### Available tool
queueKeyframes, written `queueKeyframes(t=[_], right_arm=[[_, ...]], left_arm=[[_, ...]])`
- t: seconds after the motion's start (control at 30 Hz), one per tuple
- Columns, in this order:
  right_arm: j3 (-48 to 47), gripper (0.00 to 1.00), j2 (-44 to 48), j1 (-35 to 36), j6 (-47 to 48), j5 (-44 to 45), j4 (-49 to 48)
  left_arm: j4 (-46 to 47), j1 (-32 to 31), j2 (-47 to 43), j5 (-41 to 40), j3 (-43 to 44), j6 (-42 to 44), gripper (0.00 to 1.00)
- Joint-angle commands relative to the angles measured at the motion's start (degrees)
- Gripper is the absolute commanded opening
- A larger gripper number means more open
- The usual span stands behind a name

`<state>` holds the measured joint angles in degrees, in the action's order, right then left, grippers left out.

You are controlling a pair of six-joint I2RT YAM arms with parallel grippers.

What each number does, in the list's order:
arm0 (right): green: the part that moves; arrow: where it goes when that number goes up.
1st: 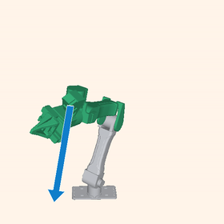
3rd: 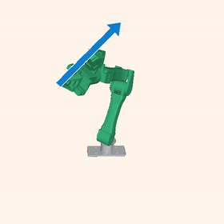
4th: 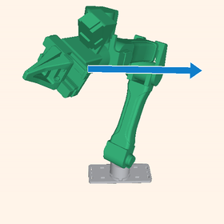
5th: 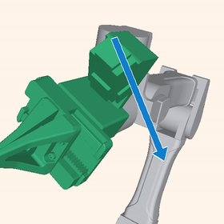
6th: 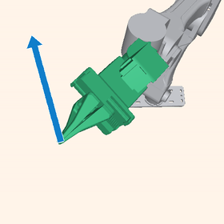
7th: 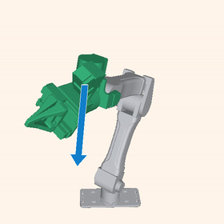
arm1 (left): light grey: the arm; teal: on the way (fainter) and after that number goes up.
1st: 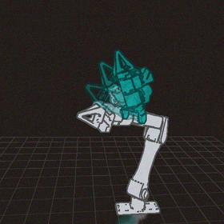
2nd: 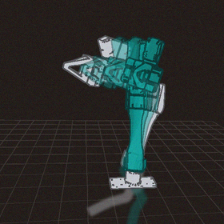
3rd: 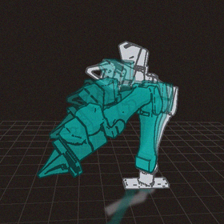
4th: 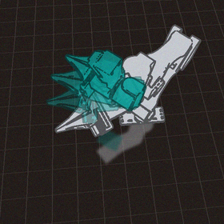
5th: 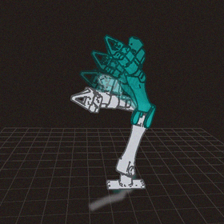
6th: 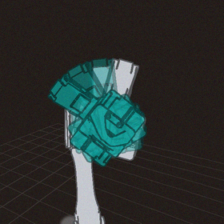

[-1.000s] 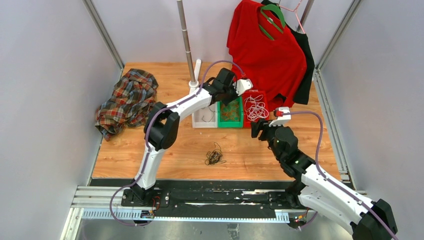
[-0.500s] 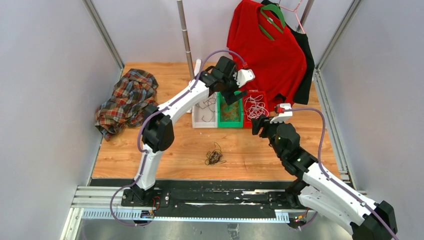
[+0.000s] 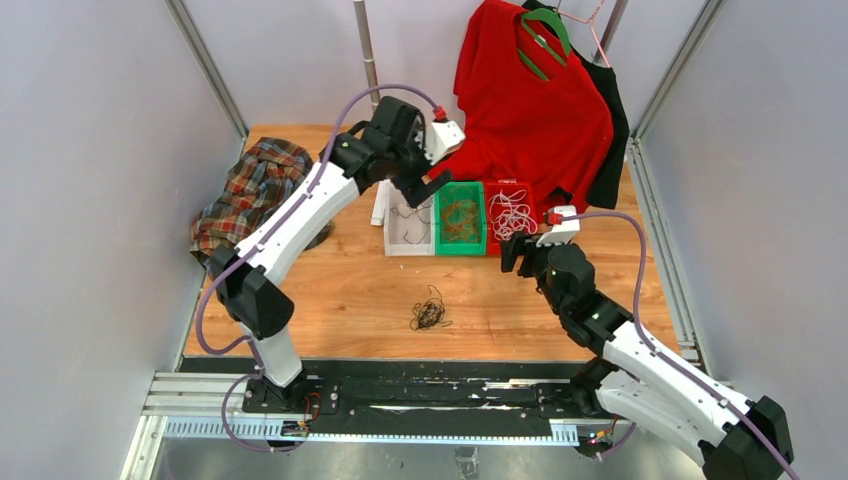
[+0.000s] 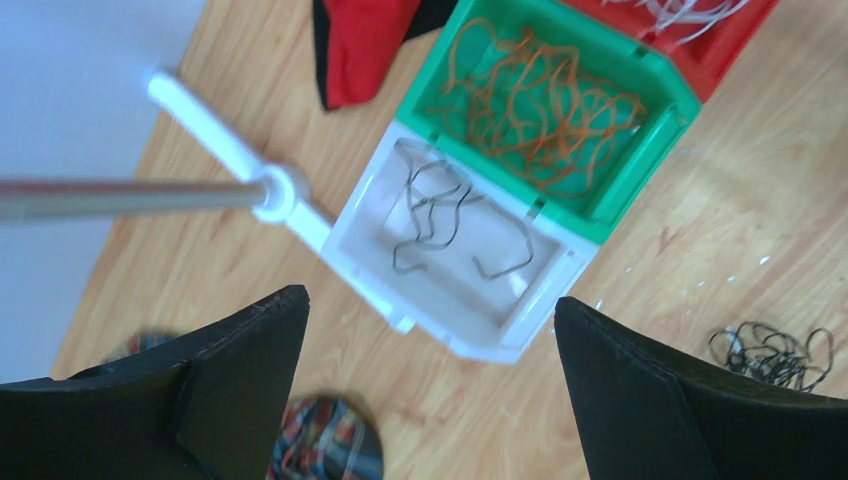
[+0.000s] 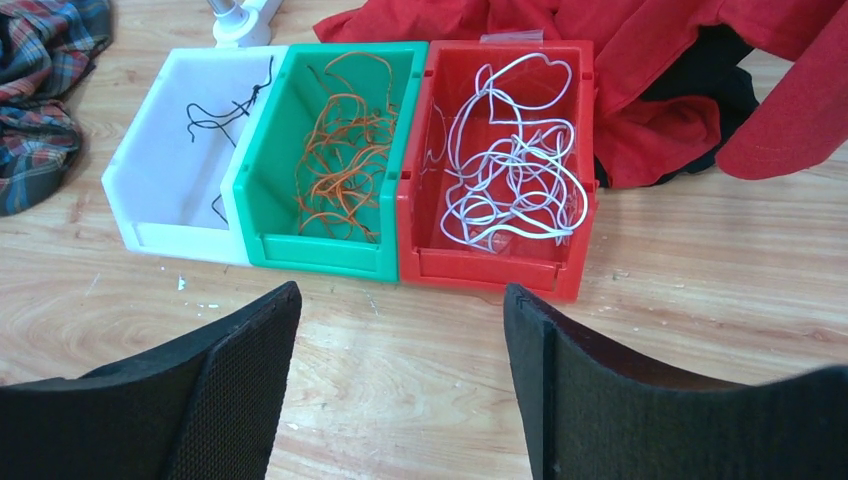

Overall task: Untangle the cables
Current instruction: Untie the cable.

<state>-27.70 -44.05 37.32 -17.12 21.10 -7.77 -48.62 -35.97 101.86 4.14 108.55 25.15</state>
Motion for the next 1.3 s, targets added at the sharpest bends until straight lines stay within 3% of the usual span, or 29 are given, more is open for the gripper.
queueKeyframes(t=[0.0,0.37,0.5,0.6,0.7,0.9,1.27], right_arm=[[-2.5,0.77,-1.2,-0.8,0.0,-1.0,0.6],[-3.8,0.79,-5.9,-0.8,-0.6,-5.2,0.3],[-3.4,0.80,-8.7,-0.8,-1.7,-7.7,-0.4],[-3.6,0.79,-9.4,-0.8,-2.6,-6.9,1.2],[-2.4,0.78,-8.6,-0.8,-2.9,-5.9,1.0],[-1.3,0.73,-7.2,-0.8,-3.0,-3.6,1.9],[-0.2,0.66,-4.8,-0.8,-3.6,-4.1,3.6]], left_arm=[[-1.8,3.0,-3.0,-3.9,-4.3,-1.3,0.98],[4.3,8.8,-13.3,-5.7,-16.4,-4.0,0.98],[3.8,9.1,-17.0,-0.5,-21.6,-3.7,0.98],[4.3,9.0,-19.6,7.8,-29.6,-3.5,0.98],[4.3,7.0,-20.8,14.3,-36.9,-1.0,0.98],[8.6,-1.8,-19.9,14.0,-46.6,2.2,0.98],[8.9,-7.7,-10.8,20.7,-39.4,7.6,0.98]])
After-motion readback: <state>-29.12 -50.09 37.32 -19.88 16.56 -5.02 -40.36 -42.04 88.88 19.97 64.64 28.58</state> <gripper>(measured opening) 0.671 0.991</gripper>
